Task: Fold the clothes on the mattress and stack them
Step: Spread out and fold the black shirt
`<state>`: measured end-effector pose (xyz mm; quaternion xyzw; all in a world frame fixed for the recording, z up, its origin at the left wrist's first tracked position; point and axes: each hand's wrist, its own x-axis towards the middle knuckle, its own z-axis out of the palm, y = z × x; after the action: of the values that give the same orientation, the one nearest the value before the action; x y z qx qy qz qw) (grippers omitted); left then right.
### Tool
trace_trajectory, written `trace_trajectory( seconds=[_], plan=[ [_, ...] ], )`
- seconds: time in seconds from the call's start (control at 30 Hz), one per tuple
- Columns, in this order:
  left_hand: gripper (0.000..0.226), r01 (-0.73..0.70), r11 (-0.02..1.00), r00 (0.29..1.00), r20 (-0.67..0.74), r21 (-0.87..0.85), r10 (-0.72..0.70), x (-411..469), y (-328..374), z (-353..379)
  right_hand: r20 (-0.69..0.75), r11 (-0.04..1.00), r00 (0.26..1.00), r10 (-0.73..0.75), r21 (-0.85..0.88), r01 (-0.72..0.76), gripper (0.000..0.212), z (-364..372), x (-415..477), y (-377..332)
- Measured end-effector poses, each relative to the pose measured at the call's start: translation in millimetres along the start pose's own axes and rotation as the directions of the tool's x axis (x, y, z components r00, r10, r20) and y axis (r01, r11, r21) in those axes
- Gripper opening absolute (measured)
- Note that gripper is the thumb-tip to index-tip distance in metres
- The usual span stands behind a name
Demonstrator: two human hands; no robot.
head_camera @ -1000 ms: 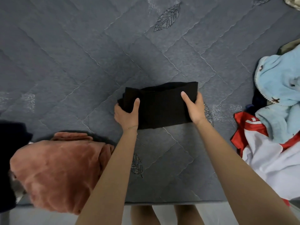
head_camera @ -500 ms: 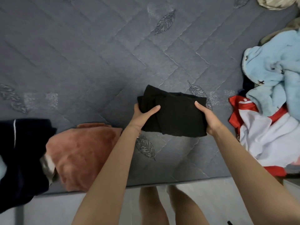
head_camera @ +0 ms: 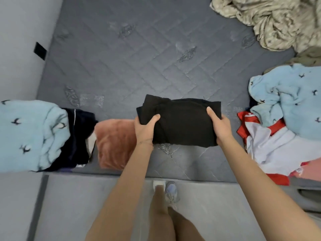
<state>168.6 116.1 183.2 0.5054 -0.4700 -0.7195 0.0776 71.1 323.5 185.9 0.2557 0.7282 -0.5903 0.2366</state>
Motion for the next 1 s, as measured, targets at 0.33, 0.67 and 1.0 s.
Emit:
trace_trajectory(
  seconds=[0.33, 0.67, 1.0],
  plan=[
    [0.049, -0.068, 0.996, 0.996, -0.057, -0.064, 0.064, -55.7, 99.8, -111.9, 0.017, 0.999, 1.000, -0.017, -0.038, 0.017, 0.050, 78.6, -122.8, -28.3],
    [0.038, -0.139, 0.987, 0.990, -0.029, -0.082, 0.137, -40.0, 204.0, -269.8, 0.082, 0.986, 0.987, -0.136, -0.082, 0.143, 0.058, 214.8, -224.8, -62.3],
    [0.050, -0.102, 0.995, 0.994, -0.030, 0.015, 0.103, 68.0, 291.5, -446.0, 0.104, 0.995, 0.992, -0.074, -0.062, 0.080, 0.050, 430.5, -284.7, -52.0]
  ],
)
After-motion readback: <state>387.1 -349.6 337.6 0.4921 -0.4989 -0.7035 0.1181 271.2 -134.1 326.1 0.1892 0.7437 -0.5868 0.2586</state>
